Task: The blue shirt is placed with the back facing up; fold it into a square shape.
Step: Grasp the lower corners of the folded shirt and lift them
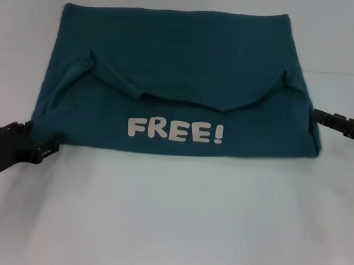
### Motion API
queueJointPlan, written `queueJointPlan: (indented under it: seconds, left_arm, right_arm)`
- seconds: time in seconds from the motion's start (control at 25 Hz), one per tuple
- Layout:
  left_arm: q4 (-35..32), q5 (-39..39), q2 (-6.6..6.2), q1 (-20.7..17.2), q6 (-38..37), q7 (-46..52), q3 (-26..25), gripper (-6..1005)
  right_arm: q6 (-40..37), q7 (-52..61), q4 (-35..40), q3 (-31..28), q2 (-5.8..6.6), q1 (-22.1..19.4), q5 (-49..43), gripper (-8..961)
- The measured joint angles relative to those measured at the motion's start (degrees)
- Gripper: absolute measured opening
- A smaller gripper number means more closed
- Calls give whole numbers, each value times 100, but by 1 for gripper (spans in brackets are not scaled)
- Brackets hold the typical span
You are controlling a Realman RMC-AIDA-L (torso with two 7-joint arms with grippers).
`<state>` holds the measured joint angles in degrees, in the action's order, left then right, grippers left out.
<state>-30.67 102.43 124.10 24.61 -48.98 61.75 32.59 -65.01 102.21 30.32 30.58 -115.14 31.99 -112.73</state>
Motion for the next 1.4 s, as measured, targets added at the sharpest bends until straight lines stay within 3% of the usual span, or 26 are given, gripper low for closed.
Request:
queueJointPlan:
  seconds: [0.32,0.4,0.84,1.16,1.4]
  left_arm:
    - [-18,0,0,4,84,16,-8,671]
    - [-18,1,0,8,113,17,-8,435]
    - [-66,6,-4,14,117,27,2,27]
    - [-160,11,-6,-43,46,106,42,27]
    - [-160,109,-9,-50,39,115,46,27]
  right_arm:
    - [-2,0,0,-9,0,-22,11,750]
    - [-2,0,0,-9,0,-29,12,750]
    - [-27,66,0,11,32,-35,-5,749]
    - [38,1294,88,236,295,175,-1001,750]
    - [313,1615,121,312,260,426,-1574,749]
